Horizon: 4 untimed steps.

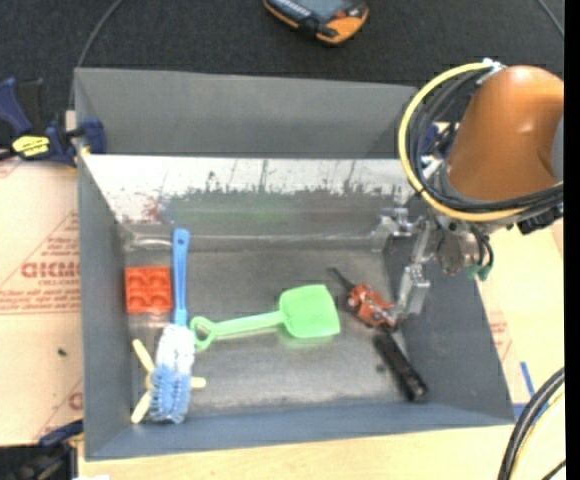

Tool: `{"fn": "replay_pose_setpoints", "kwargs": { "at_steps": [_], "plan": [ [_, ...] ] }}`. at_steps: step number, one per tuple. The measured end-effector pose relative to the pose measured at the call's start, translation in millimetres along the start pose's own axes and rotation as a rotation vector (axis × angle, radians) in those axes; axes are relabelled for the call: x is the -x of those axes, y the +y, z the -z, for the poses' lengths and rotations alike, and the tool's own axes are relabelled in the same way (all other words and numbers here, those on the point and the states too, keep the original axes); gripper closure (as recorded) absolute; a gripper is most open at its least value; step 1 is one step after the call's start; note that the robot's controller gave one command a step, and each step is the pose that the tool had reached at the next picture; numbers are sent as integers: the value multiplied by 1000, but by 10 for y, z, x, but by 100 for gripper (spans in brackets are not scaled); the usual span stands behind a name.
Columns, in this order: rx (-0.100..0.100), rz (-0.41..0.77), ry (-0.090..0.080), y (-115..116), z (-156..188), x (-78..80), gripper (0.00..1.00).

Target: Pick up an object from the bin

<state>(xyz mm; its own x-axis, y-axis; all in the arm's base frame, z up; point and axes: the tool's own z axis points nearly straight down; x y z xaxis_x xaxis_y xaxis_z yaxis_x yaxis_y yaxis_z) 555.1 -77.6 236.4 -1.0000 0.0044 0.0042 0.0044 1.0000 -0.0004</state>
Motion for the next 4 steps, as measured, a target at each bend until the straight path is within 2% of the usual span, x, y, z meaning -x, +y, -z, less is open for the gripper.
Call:
{"fn": "replay_pose_setpoints", "kwargs": {
  "at_steps": [1, 2, 3, 4],
  "plan": [
    [-1, 4, -8, 7, 48, 13, 0],
    [-1, 71, -13, 1108, -1525, 82, 0],
    [-4, 48, -27, 1290, -742, 67, 0],
    [0, 74, -10, 1192, -1712, 62, 0]
  ]
}}
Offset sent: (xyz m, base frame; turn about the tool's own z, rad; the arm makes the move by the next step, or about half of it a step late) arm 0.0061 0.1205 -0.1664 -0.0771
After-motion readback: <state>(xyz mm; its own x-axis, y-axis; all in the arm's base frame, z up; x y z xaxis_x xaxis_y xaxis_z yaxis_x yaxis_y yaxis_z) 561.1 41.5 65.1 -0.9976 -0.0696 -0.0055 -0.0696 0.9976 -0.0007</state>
